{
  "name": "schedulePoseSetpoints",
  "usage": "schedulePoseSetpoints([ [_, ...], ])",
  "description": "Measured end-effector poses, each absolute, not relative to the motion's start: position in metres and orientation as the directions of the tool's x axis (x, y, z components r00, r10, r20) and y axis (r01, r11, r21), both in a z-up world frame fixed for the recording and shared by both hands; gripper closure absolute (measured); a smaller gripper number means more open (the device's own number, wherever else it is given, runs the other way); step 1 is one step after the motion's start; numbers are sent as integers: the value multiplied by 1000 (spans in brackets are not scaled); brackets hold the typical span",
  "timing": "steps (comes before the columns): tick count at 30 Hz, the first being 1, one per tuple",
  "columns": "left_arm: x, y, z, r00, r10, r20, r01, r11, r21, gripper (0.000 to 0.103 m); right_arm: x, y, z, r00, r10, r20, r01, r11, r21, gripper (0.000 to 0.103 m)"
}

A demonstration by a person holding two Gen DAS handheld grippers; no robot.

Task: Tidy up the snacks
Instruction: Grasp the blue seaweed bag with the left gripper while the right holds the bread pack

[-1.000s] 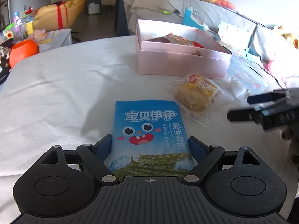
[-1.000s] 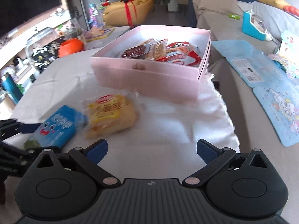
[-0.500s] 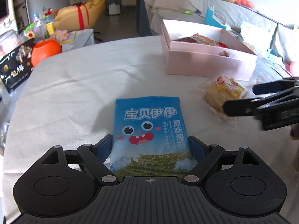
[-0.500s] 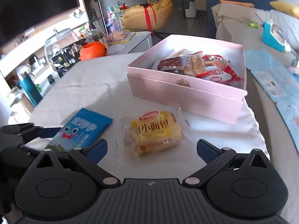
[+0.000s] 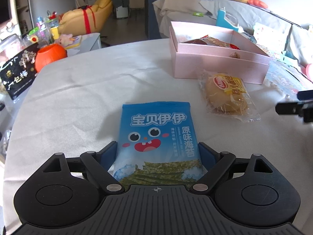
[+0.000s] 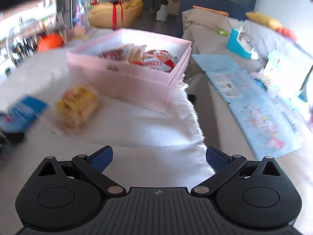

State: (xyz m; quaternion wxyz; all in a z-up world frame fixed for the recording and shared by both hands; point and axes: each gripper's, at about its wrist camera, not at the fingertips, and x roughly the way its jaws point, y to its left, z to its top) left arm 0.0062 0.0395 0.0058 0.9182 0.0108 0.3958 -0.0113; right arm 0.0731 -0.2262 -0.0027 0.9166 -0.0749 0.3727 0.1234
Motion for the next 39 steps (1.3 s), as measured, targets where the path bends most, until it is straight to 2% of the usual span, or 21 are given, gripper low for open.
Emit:
schedulePoseSetpoints([
  [3, 6, 40, 6, 687, -14, -727, 32, 999, 11, 12, 81, -217, 9, 640, 310, -703, -332, 937, 111, 1],
  [8, 5, 40, 5, 693, -15, -721, 33, 999, 12, 12, 115, -170, 9, 535, 430, -728, -377, 892, 250, 1],
  [12, 2, 40, 4, 702, -18, -712, 38, 999, 12, 12, 144, -127, -5, 497, 386, -777, -392, 899, 195, 1],
  [17, -1, 40, 3, 713, -19, -701, 40, 999, 13, 12, 148, -106, -14, 517, 335, -787, -423, 900, 105, 2],
  [20, -1, 40, 3, 714, -20, -700, 40, 999, 12, 12, 141, -115, -14, 521, 347, -780, -433, 895, 109, 7],
  [30, 1, 42, 6, 704, -39, -709, 43, 999, -12, 12, 108, -163, -17, 551, 307, -776, -430, 901, 51, 7],
  [34, 5, 41, 7, 683, -59, -728, 62, 998, -22, 8, 114, -164, -16, 548, 312, -776, -418, 906, 68, 7],
  [38, 14, 43, 9, 652, -83, -754, 74, 996, -46, 7, 124, -163, -12, 530, 366, -765, -412, 899, 145, 7],
  [39, 15, 43, 10, 647, -87, -757, 76, 996, -49, 7, 125, -163, -11, 535, 371, -759, -409, 900, 152, 10],
])
